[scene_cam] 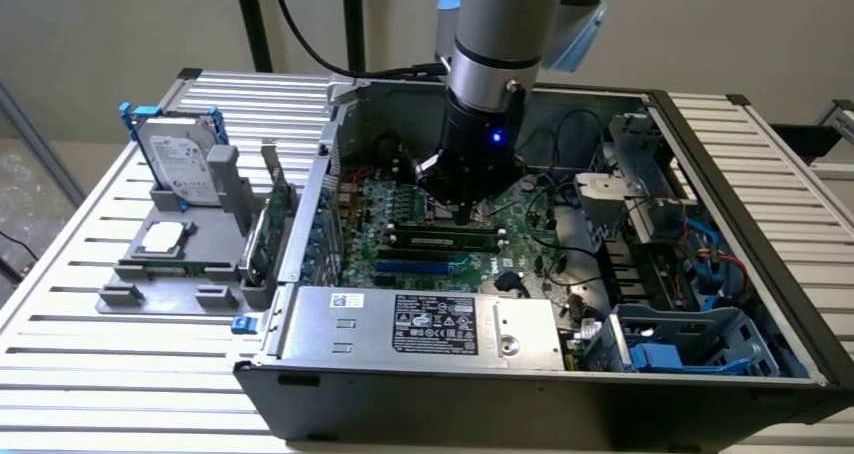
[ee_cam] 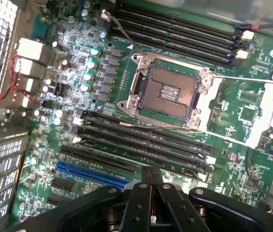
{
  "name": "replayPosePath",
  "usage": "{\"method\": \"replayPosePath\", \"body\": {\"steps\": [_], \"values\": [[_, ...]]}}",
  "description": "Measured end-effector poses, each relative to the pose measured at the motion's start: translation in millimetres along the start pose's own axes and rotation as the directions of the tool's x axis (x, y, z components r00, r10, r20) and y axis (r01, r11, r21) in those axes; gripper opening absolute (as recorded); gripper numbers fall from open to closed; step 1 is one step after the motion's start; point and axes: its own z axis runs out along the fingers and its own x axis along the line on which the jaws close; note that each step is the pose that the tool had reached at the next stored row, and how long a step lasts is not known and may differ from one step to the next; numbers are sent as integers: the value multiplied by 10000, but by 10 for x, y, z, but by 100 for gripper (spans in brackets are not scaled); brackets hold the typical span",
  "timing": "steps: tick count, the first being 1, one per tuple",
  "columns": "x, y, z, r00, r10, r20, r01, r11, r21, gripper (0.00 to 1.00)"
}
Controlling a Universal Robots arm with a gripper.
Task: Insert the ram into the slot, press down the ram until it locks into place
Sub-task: 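Press down the ram until it locks into place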
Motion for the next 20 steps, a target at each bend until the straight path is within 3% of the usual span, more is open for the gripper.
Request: {"method": "replayPosePath", "body": {"steps": [4, 9, 13, 20], "values": [[0, 0, 12, 9975, 707, 22, -706, 9975, -17, 11], [-1, 0, 19, 9884, 1517, 46, -1517, 9884, -25, 11], [1, -4, 4, 9832, 1824, 51, -1824, 9832, 73, 11], [51, -118, -93, 9824, 1868, 50, -1868, 9823, 131, 11]]}}
